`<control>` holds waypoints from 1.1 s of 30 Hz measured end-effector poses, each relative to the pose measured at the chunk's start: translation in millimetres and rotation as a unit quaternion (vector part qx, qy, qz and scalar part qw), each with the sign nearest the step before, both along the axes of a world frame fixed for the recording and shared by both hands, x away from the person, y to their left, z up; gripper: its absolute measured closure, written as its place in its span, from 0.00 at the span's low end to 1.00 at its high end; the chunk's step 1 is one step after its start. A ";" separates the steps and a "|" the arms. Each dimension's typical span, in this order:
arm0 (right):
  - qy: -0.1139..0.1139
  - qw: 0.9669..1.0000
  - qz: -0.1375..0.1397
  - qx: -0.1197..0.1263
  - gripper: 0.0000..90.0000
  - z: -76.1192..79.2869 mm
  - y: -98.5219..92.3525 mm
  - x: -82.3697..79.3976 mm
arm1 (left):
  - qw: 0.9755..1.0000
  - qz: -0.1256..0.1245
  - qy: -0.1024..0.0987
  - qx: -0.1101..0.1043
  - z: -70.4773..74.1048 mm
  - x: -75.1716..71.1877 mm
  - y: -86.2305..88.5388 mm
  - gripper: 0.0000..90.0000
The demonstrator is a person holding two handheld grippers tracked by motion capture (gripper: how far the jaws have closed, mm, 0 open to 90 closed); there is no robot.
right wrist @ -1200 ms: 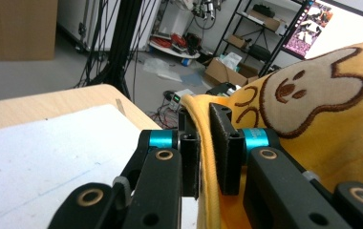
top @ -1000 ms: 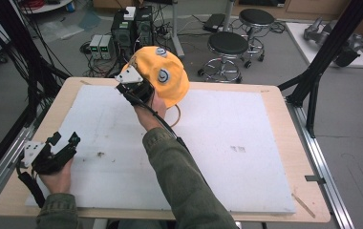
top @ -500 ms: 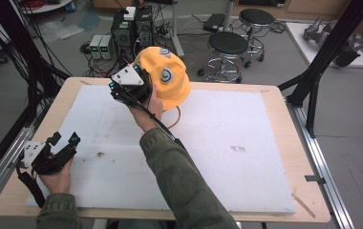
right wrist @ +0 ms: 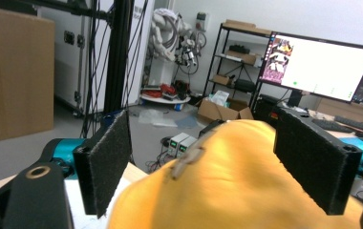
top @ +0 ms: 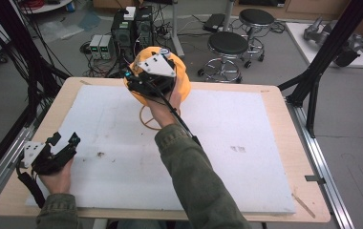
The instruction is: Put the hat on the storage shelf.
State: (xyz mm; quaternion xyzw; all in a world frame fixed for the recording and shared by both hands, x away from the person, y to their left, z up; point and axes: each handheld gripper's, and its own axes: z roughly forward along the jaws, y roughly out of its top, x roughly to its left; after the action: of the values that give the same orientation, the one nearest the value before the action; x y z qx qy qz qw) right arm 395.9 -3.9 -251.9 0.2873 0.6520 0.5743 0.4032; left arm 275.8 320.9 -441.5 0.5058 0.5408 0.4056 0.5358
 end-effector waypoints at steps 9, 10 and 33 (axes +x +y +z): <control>-0.031 0.998 -0.028 0.050 0.20 8.0 -61.5 -17.4 | 1.000 0.001 0.000 0.006 0.4 -0.9 -1.4 0.37; -0.031 0.997 -0.031 0.056 0.20 9.0 -68.2 -19.3 | 1.000 0.001 0.000 0.007 0.4 -0.9 -1.5 0.37; -0.009 0.988 -0.122 0.097 0.20 -21.2 -211.0 -44.6 | 1.000 0.000 0.003 0.007 0.2 -1.4 -3.5 0.37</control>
State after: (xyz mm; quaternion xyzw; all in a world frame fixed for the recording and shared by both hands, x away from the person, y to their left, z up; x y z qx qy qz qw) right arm 351.4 -214.9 -273.1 0.3975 0.5494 0.5836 0.4467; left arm 274.3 317.4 -441.3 0.5113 0.5393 0.4079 0.5305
